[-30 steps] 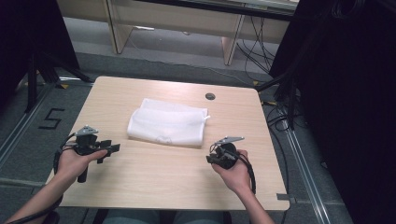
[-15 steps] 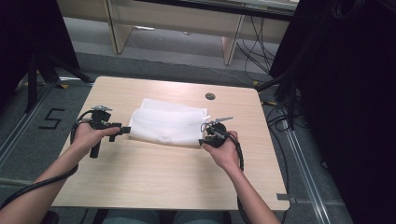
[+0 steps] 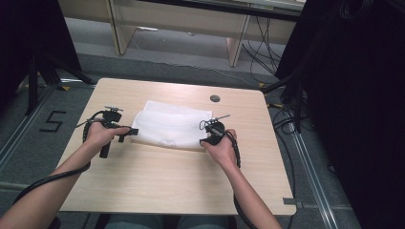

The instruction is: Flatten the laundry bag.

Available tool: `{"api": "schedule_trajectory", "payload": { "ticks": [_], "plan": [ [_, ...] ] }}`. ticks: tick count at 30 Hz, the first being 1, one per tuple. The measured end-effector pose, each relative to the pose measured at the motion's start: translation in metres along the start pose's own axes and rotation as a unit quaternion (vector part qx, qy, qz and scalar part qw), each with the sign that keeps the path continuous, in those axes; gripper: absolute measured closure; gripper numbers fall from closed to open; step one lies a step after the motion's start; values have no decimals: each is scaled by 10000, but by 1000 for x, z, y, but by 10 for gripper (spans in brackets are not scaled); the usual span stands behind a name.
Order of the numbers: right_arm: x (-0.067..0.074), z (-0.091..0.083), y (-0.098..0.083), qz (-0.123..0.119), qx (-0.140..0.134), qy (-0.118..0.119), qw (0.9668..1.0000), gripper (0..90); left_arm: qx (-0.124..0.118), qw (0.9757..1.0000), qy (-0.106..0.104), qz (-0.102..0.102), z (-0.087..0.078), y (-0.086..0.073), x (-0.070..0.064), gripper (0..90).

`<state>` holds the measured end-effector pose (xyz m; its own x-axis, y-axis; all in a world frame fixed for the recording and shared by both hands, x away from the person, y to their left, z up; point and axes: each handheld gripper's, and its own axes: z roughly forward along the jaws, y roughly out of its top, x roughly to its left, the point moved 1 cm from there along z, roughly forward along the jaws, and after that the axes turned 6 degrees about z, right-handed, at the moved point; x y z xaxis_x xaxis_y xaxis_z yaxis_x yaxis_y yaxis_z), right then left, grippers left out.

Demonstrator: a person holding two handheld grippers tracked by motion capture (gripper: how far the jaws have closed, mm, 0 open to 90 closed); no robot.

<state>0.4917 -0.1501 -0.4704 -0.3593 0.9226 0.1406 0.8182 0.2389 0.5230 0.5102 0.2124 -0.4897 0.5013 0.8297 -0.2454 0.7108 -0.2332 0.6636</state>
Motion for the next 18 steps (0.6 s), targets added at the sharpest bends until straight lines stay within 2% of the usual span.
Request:
{"api": "schedule_trajectory", "payload": {
  "ticks": [1,2,6,7,8,11,12,13,15,18],
  "plan": [
    [-2,1,1,-165,15,-21,9999,602,61,9999,30,77,1,0,0,575],
    [-1,5,2,-234,50,-29,9997,622,85,9999,38,38,2,0,-1,609],
    [0,7,1,-199,195,-61,9996,698,157,9998,-78,-6,3,-1,-2,676],
    [-1,8,0,-229,186,-65,9995,729,186,9998,-99,29,3,-2,-3,708],
    [-4,9,0,-405,114,-120,9990,754,226,9997,-125,50,3,-2,-4,733],
    [-5,8,-1,-342,148,-107,9992,804,301,9992,-224,111,3,-4,-7,774],
    [-4,7,-2,-252,205,-119,9994,816,346,9990,-247,151,2,-5,-9,789],
    [-6,8,-2,-349,177,-131,9991,822,358,9989,-275,153,3,-6,-12,797],
    [-9,7,-3,-366,176,-170,9990,829,432,9982,-330,265,3,-9,-19,821],
    [-11,4,-6,-266,212,-172,9993,829,480,9975,-381,341,2,-14,-27,832]
  ]
}}
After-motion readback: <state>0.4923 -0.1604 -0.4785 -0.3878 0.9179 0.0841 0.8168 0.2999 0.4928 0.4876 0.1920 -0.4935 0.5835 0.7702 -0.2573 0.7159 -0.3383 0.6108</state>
